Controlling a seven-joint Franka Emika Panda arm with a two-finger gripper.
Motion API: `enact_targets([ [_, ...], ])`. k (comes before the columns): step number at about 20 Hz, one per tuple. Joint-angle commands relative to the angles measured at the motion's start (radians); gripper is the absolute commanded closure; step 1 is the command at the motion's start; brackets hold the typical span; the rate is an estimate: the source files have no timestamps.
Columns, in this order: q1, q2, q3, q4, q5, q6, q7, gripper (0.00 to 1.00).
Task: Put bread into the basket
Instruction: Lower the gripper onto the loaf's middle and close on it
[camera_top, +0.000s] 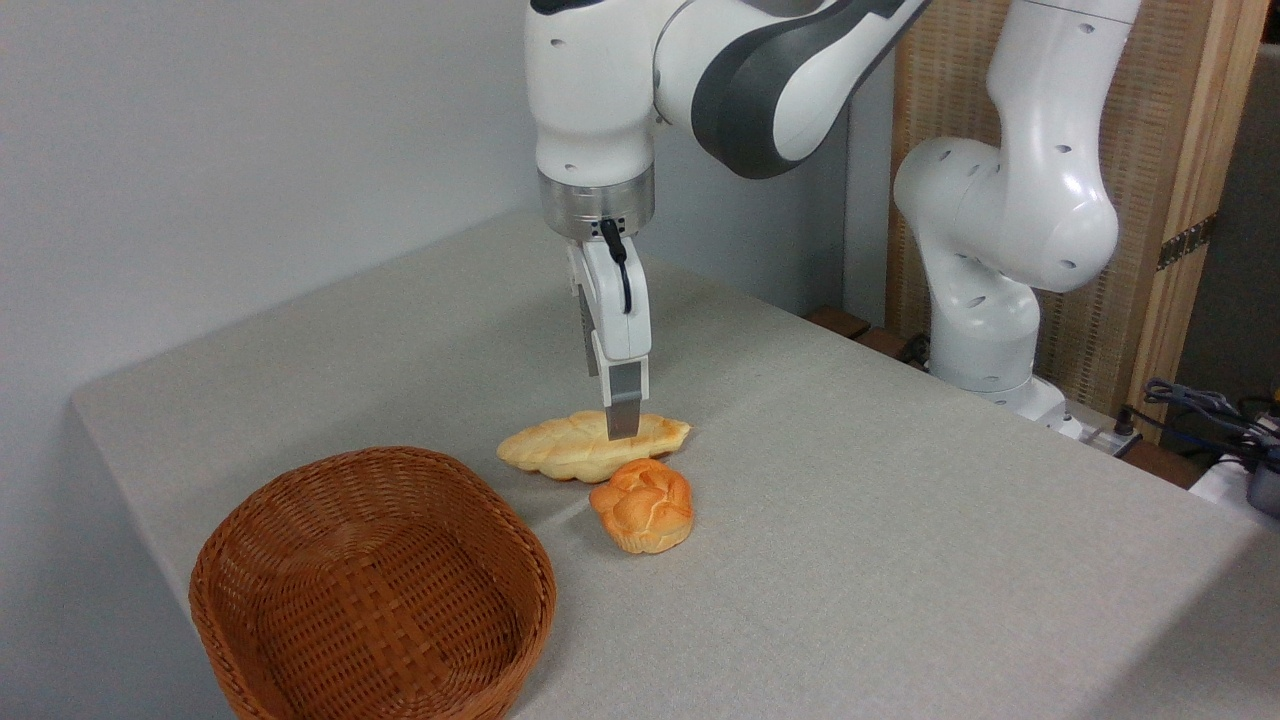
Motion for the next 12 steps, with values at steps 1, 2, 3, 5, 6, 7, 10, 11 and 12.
enact_targets([
  [1, -0.017, -0.023, 0.017, -0.023, -0.007, 0.030, 0.021, 0.00],
  [2, -0.018, -0.019, 0.017, -0.023, -0.007, 0.042, 0.022, 0.00],
  [3, -0.020, -0.017, 0.018, -0.024, -0.007, 0.050, 0.028, 0.00],
  [5, -0.026, -0.016, 0.018, -0.035, -0.007, 0.055, 0.047, 0.00],
  [6, -0.032, -0.016, 0.018, -0.044, -0.007, 0.059, 0.050, 0.00],
  [7, -0.034, -0.016, 0.018, -0.055, -0.007, 0.073, 0.050, 0.00],
  [10, -0.049, -0.008, 0.017, -0.081, -0.007, 0.116, 0.050, 0.00],
  [11, -0.055, -0.008, 0.018, -0.083, -0.007, 0.117, 0.050, 0.00],
  [12, -0.055, -0.007, 0.018, -0.087, -0.007, 0.121, 0.051, 0.00],
])
